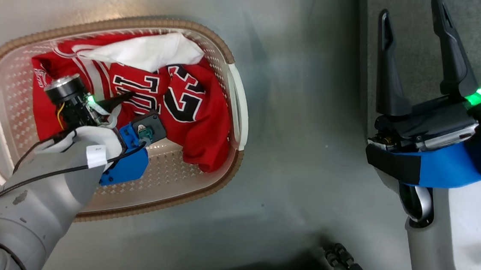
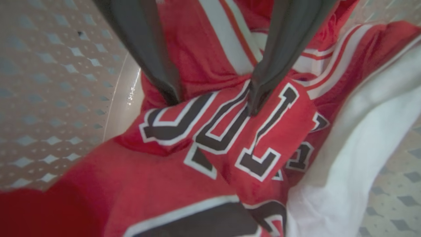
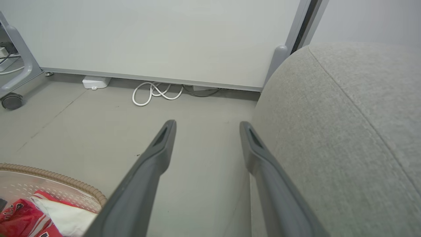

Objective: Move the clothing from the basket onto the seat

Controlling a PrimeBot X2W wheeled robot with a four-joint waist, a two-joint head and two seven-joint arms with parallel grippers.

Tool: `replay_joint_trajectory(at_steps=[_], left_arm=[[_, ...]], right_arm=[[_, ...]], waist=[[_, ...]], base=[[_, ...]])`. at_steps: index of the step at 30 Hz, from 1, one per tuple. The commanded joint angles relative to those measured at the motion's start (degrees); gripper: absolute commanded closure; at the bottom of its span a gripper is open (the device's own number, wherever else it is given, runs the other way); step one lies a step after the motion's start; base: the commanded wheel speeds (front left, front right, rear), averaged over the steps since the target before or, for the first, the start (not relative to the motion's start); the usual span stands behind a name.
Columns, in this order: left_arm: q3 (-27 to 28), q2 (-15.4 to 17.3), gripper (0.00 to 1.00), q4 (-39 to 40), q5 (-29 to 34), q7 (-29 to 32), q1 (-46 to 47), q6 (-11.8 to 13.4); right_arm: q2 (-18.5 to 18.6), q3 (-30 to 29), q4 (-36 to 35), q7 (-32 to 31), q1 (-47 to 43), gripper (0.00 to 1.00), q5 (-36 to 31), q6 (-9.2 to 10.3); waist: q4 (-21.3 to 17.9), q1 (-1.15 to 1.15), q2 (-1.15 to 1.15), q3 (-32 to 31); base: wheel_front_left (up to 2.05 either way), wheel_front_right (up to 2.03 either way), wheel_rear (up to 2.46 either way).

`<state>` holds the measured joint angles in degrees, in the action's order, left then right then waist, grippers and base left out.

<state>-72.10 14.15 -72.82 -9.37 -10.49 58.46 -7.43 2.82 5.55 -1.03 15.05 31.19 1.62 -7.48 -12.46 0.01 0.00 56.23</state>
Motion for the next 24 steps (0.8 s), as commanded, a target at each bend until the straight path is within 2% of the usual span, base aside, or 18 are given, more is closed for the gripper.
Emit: replay_joint_trajectory(at_steps=[1, 10, 11, 12, 13, 19, 24], left_arm=[[-0.2, -0.1, 0.00, -0.2, 0.5, 0.3, 1.3, -0.1], [-0.8, -1.1, 0.00, -0.8, 1.8, 2.6, 3.1, -0.1], [-0.9, -1.2, 0.39, -0.9, 1.9, 2.7, 3.1, -0.1], [-0.9, -1.2, 0.39, -0.9, 1.9, 2.7, 3.1, -0.1], [-0.9, -1.5, 1.00, -0.9, 1.7, 2.5, 3.1, -0.1], [-0.1, -3.0, 1.00, -1.0, 0.3, 0.7, 2.9, -0.1], [0.6, -5.0, 1.00, -0.9, -1.4, -2.4, 1.1, 0.1]], right_arm=[[0.1, 0.3, -0.9, 0.2, 0.7, 0.00, -0.3, -0.03], [0.1, 0.9, -5.6, 0.2, -1.2, 0.00, -1.0, -0.03], [0.1, 0.9, -5.9, 0.2, -1.3, 0.00, -1.2, -0.03], [0.1, 0.9, -5.9, 0.2, -1.3, 0.00, -1.2, -0.03], [0.1, 0.9, -6.1, 0.2, -1.0, 0.00, -1.3, -0.03], [0.1, 0.5, -6.1, 0.2, -0.7, 0.00, -1.7, -0.03], [0.1, 0.3, -4.6, 0.2, -0.8, 0.00, -2.1, -0.03]], waist=[[-0.4, -0.01, 0.00, 1.5], [-0.4, -0.01, 0.00, 3.8], [-0.3, -0.01, 0.00, 3.8], [-0.3, -0.01, 0.00, 3.8], [-0.1, -0.01, 0.00, 3.8], [1.3, -0.01, 0.00, 1.8], [2.8, -0.01, 0.00, -2.2]], base=[[0.00, 0.00, 0.00], [0.00, 0.00, 0.00], [0.00, 0.00, 0.00], [0.00, 0.00, 0.00], [0.00, 0.00, 0.00], [0.00, 0.00, 0.00], [0.00, 0.00, 0.00]])
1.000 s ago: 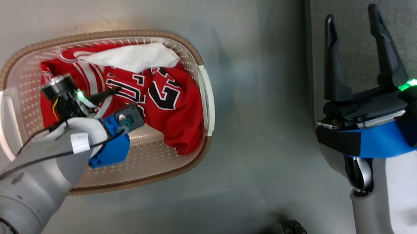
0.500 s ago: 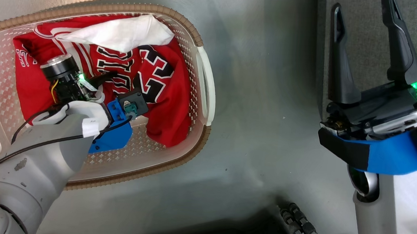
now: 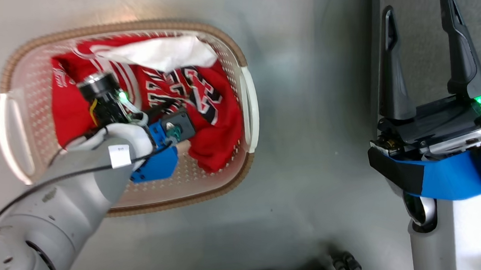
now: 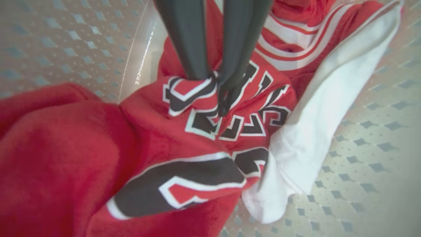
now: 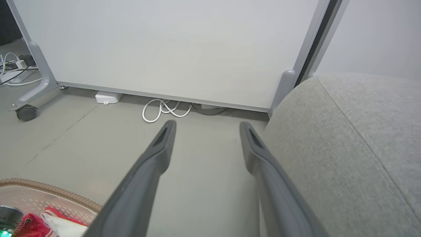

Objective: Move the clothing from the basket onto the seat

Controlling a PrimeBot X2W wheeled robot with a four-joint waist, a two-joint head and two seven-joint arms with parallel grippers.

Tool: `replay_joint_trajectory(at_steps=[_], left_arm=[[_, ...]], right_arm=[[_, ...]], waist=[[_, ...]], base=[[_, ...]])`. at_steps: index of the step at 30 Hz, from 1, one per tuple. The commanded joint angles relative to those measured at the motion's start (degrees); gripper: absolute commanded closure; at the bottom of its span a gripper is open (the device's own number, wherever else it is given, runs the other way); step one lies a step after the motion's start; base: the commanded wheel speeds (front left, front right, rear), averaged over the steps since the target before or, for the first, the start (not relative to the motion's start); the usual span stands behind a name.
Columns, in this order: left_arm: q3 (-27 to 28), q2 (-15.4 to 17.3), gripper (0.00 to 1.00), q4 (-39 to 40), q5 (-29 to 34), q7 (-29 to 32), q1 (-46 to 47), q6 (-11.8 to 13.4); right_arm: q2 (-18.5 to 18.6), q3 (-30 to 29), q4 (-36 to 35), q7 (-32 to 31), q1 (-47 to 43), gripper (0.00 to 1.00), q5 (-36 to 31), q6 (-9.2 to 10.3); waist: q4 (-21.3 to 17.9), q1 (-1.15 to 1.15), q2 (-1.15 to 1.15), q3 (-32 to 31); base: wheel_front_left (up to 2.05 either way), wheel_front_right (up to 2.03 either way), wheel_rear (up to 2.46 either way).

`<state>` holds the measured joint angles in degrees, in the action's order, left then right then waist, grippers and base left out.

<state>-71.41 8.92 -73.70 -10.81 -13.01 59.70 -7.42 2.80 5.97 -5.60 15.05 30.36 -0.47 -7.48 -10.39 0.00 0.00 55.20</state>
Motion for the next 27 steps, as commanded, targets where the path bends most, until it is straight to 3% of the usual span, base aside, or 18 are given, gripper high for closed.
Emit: replay_joint_trajectory(at_steps=[1, 10, 27], left_arm=[[0.5, -0.5, 1.00, 0.2, -0.8, -0.9, -0.7, 0.2], [4.8, -2.3, 1.00, 6.4, -5.4, -2.3, -5.0, 1.7], [18.8, 2.4, 1.00, 27.6, -8.6, -2.3, -18.3, 2.3]], right_arm=[[0.2, -0.3, 0.4, 0.2, -0.2, 0.00, -0.2, -0.03], [0.5, -1.6, 3.5, 0.2, -2.6, 0.00, -1.6, -0.03], [0.6, -3.9, 8.2, 0.2, -12.3, 0.00, 0.2, -0.03]], waist=[[1.5, 0.00, 0.00, -3.2], [5.2, 0.00, 0.00, -13.3], [10.5, 0.00, 0.00, -36.0]], base=[[0.00, 0.00, 0.00], [0.00, 0.00, 0.00], [0.00, 0.00, 0.00]])
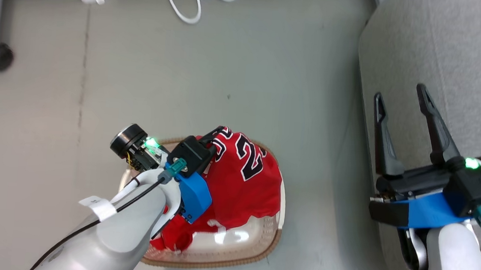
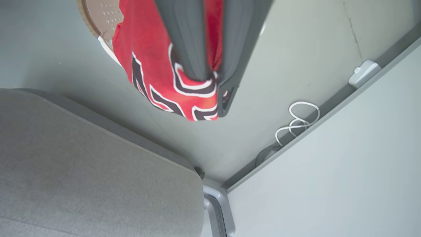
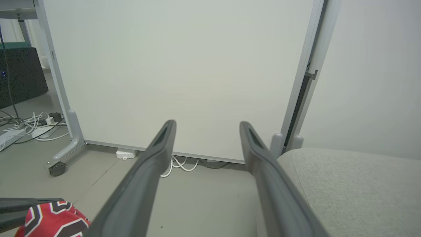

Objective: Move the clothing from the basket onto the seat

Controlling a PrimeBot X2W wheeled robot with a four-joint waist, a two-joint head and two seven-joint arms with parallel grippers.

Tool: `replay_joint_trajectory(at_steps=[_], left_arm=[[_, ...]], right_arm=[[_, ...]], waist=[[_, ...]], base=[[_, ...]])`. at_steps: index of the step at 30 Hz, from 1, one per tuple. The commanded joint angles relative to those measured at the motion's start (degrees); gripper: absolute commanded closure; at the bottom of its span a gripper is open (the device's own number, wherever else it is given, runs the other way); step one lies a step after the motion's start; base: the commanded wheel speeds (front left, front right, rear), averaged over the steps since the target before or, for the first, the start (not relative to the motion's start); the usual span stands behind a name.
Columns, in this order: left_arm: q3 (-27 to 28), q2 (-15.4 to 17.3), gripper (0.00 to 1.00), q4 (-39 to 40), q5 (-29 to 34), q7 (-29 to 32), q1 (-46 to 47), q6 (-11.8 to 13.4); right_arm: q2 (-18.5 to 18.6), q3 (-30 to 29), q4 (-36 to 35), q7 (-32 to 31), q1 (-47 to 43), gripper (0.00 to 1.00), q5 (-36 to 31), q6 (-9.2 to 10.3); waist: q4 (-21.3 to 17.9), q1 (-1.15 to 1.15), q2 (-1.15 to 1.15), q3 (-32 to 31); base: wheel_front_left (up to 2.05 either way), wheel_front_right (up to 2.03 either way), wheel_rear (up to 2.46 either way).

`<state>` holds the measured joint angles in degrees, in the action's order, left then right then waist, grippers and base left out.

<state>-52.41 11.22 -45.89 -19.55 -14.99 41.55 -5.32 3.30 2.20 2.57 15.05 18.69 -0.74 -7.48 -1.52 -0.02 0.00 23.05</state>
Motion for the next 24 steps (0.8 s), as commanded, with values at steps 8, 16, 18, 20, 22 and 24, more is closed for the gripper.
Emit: replay_joint_trajectory(at_steps=[8, 16, 18, 20, 22, 24], left_arm=[[9.6, 0.6, 1.00, 7.8, -1.4, -0.3, -3.3, 0.6], [15.8, 0.3, 1.00, 12.7, -1.3, -0.3, -3.8, -0.1], [16.6, 0.2, 1.00, 13.6, -1.3, -0.3, -3.3, -0.3], [17.2, 0.1, 1.00, 14.5, -1.4, -0.3, -3.0, -0.6], [17.3, 0.0, 1.00, 15.2, -1.1, -0.3, -2.8, -0.7], [17.1, -0.1, 1.00, 15.8, -0.8, -0.3, -3.0, -1.0]], right_arm=[[-0.2, -0.7, 0.8, 0.2, -5.6, 0.00, 1.1, -0.03], [-0.4, -0.5, 1.4, 0.2, -8.9, 0.00, 1.8, -0.03], [-0.4, -0.4, 1.4, 0.2, -9.6, 0.00, 2.2, -0.03], [-0.4, -0.4, 1.3, 0.2, -10.3, 0.00, 2.7, -0.03], [-0.4, -0.4, 1.2, 0.2, -10.9, 0.00, 3.0, -0.03], [-0.5, -0.2, 1.2, 0.2, -11.4, 0.00, 3.3, -0.03]], waist=[[2.7, 0.02, 0.00, -11.4], [3.1, 0.02, 0.00, -16.6], [3.3, 0.02, 0.00, -17.4], [3.4, 0.02, 0.00, -18.0], [3.5, 0.02, 0.00, -18.5], [3.6, 0.02, 0.00, -18.8]], base=[[0.00, 0.00, 0.00], [0.00, 0.00, 0.00], [0.00, 0.00, 0.00], [0.00, 0.00, 0.00], [0.00, 0.00, 0.00], [0.00, 0.00, 0.00]])
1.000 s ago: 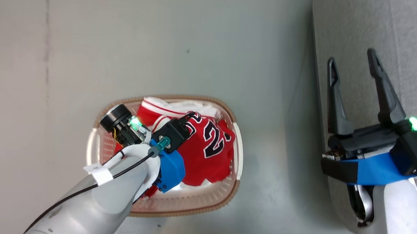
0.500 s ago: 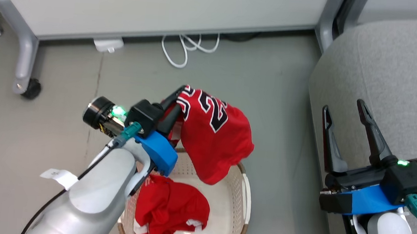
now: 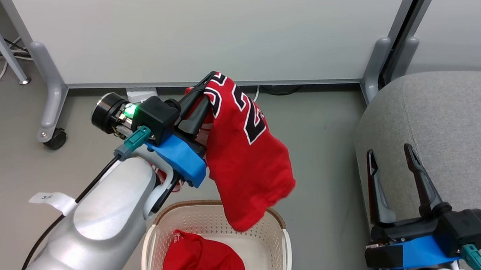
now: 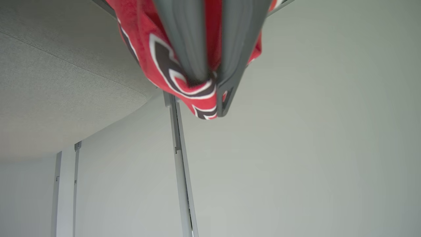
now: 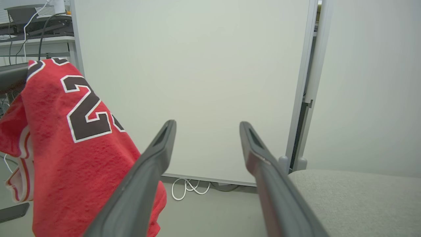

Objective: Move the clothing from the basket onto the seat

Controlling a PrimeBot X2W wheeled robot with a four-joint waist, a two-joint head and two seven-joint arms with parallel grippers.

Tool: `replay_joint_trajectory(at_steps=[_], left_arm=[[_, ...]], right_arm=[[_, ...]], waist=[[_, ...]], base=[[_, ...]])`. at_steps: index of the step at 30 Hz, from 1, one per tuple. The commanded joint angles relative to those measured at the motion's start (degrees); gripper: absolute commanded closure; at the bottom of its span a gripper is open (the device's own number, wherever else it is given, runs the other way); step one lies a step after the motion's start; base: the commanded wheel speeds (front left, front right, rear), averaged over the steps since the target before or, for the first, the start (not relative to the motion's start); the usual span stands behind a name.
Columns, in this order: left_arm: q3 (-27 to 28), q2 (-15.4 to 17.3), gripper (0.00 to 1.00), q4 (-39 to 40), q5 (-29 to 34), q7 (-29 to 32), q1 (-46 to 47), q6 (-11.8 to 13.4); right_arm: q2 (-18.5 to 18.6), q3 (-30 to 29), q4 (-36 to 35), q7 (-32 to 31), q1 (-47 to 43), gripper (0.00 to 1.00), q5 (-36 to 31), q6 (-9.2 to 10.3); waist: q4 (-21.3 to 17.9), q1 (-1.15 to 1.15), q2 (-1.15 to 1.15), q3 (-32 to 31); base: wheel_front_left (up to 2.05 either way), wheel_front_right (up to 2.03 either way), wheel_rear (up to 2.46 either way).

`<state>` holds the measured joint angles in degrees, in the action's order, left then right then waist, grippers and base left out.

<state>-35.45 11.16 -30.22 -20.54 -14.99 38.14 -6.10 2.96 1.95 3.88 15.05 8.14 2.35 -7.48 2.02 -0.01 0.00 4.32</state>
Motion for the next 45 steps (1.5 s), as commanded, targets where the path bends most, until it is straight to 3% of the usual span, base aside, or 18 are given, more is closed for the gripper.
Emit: replay_joint_trajectory(at_steps=[1, 11, 20, 28, 39, 44, 45], left_arm=[[0.0, -0.1, 1.00, 0.5, 0.2, -0.3, 0.2, -0.3], [-0.8, -0.7, 1.00, 2.7, 0.5, -0.3, -0.9, -0.5], [-1.7, -1.8, 1.00, 3.5, 0.9, -0.3, 0.7, -0.9], [-3.3, -3.6, 1.00, 3.5, 1.4, -0.3, 1.7, -1.0], [-6.0, -5.3, 1.00, 5.2, 2.1, -0.3, 2.5, -1.4], [-6.6, -5.4, 1.00, 6.4, 2.4, -0.3, 2.7, -1.5], [-6.7, -5.4, 1.00, 6.6, 2.5, -0.3, 2.8, -1.5]], right_arm=[[-0.1, 0.1, -0.1, 0.2, -1.0, 0.00, 0.3, -0.03], [0.5, 3.0, -0.7, 0.2, 1.0, 0.00, 0.7, -0.03], [8.7, 16.3, 5.1, 0.2, 12.3, 0.00, 3.7, -0.02], [12.4, 29.3, 16.1, 0.1, 24.6, 0.00, 7.2, -0.02], [12.1, 42.5, 29.1, 0.1, 34.8, 0.00, 14.5, -0.03], [10.8, 45.1, 32.2, 0.1, 37.2, 0.00, 18.5, -0.02], [10.6, 45.0, 32.3, 0.1, 37.3, 0.32, 19.3, -0.02]], waist=[[0.0, 0.01, 0.00, -0.2], [0.6, 0.01, 0.00, -0.3], [1.6, 0.01, 0.00, 0.9], [2.9, 0.01, 0.00, 1.8], [4.7, 0.01, 0.00, 2.6], [5.1, 0.01, 0.00, 3.1], [5.1, 0.01, 0.00, 3.2]], base=[[0.00, 0.00, 0.00], [0.00, 0.00, 0.00], [0.00, 0.00, 0.00], [0.00, 0.00, 0.00], [0.00, 0.00, 0.00], [0.00, 0.00, 0.00], [0.00, 0.00, 0.00]])
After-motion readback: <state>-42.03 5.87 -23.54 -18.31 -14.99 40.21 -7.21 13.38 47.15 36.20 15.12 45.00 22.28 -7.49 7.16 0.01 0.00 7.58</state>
